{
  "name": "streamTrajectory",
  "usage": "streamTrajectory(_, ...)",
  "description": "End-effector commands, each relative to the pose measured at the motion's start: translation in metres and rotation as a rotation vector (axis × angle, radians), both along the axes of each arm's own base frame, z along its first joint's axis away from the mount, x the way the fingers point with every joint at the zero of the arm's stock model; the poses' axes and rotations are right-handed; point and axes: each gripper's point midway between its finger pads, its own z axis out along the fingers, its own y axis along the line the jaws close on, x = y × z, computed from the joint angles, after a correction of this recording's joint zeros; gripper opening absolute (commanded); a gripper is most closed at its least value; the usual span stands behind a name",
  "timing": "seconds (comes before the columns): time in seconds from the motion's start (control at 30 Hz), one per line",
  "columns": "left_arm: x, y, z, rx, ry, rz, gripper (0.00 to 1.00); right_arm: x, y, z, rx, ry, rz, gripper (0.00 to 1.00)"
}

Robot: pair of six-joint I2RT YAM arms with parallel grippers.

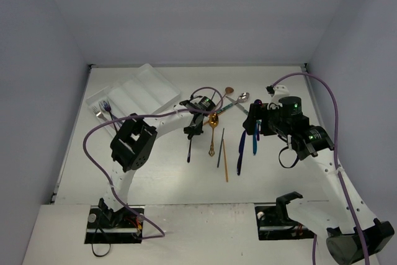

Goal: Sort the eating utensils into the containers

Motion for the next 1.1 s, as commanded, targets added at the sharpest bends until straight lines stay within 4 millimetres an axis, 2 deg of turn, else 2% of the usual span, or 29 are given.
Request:
streamTrajectory(0.0, 0.001, 0.005, 0.007, -0.037, 0.031, 0.03, 0.12, 0.005, -0.002, 0.009, 0.007, -0.039, -0.017, 0.84)
streamTrajectory(0.17, -0.003, 0.009, 0.002, -0.04, 0.07, 0.047, 0.0, 0.005, -0.003, 0.009, 0.005, -0.038, -0.02, 0.84)
streamTrajectory(0.3, -0.007, 0.019, 0.008, -0.044, 0.072, 0.059, 0.0, 0.005, -0.003, 0.01, 0.001, -0.041, -0.021, 0.84)
streamTrajectory(0.37, -0.005, 0.028, 0.03, -0.077, 0.042, 0.073, 0.0, 0.005, -0.004, 0.014, 0.004, -0.054, -0.025, 0.84)
streamTrajectory(0.47, 0.009, 0.038, 0.071, -0.145, -0.04, 0.11, 0.0, 0.006, -0.005, 0.016, 0.001, -0.058, -0.028, 0.84)
streamTrajectory(0.53, 0.029, 0.044, 0.11, -0.202, -0.129, 0.143, 0.0, 0.007, -0.007, 0.016, -0.003, -0.059, -0.033, 0.84)
streamTrajectory(0.57, 0.034, 0.049, 0.118, -0.208, -0.153, 0.158, 0.0, 0.007, -0.007, 0.017, -0.006, -0.061, -0.033, 0.84)
streamTrajectory(0.63, 0.064, 0.051, 0.16, -0.267, -0.264, 0.192, 0.0, 0.009, -0.009, 0.019, -0.011, -0.068, -0.04, 0.84)
streamTrajectory(0.7, 0.08, 0.056, 0.17, -0.294, -0.304, 0.222, 0.0, 0.01, -0.01, 0.02, -0.014, -0.072, -0.045, 0.84)
streamTrajectory(0.77, 0.112, 0.064, 0.201, -0.363, -0.404, 0.284, 0.0, 0.011, -0.011, 0.023, -0.015, -0.076, -0.048, 0.84)
streamTrajectory(0.87, 0.151, 0.093, 0.213, -0.389, -0.492, 0.399, 0.0, 0.011, -0.012, 0.022, -0.015, -0.075, -0.057, 0.84)
streamTrajectory(0.93, 0.173, 0.105, 0.218, -0.444, -0.549, 0.469, 0.0, 0.011, -0.013, 0.022, -0.013, -0.073, -0.062, 0.84)
streamTrajectory(1.0, 0.201, 0.127, 0.223, -0.528, -0.631, 0.561, 0.0, 0.011, -0.013, 0.021, -0.009, -0.07, -0.068, 0.84)
streamTrajectory(1.07, 0.222, 0.133, 0.229, -0.607, -0.704, 0.593, 0.0, 0.01, -0.013, 0.02, -0.007, -0.066, -0.073, 0.84)
